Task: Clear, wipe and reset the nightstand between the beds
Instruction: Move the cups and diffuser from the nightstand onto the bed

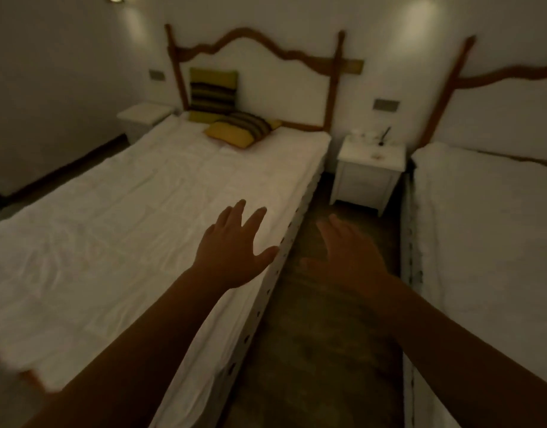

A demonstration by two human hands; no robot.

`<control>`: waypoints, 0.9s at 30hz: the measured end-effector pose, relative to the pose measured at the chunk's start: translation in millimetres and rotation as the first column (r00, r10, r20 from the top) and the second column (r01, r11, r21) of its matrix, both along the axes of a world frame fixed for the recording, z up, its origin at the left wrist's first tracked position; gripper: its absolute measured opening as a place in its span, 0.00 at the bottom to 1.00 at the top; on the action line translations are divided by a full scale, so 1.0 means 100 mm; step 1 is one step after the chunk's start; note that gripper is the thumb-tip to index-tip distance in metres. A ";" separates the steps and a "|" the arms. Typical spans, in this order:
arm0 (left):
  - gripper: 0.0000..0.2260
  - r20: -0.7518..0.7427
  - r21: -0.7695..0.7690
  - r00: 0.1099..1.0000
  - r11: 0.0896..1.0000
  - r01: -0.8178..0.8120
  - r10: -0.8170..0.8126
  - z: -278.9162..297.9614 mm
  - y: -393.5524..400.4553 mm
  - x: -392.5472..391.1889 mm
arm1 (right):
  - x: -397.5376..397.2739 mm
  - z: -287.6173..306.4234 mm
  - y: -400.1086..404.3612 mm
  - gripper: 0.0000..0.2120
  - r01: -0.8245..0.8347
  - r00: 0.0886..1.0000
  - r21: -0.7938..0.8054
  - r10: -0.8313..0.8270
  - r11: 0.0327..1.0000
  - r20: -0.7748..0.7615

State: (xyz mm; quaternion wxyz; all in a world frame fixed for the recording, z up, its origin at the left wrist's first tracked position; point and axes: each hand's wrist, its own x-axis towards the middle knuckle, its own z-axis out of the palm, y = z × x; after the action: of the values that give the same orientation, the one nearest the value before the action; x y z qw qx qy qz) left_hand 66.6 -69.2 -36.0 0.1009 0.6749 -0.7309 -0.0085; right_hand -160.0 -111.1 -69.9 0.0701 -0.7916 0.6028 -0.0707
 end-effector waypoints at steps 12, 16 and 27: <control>0.39 -0.028 -0.004 0.977 0.977 0.212 -0.212 0.39 -1.56 -1.39 | -1.28 0.57 -1.04 0.42 0.179 0.983 0.009 -0.178 0.984 -0.053; 0.39 -0.019 0.032 0.967 0.967 0.253 -0.253 0.35 -2.15 -1.53 | -1.39 0.58 -1.62 0.42 0.239 0.969 0.040 -0.235 0.970 -0.077; 0.39 -0.017 0.049 0.931 0.930 0.364 -0.364 0.34 -4.23 -1.40 | -1.31 0.39 -3.52 0.44 0.354 0.935 0.076 -0.352 0.932 -0.043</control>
State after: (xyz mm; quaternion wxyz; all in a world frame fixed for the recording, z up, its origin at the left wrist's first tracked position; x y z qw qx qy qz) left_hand -73.9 -492.1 -2.2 0.0828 0.5303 -0.8424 -0.0483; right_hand -290.7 -462.9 -31.0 0.0803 -0.6678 0.7385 -0.0460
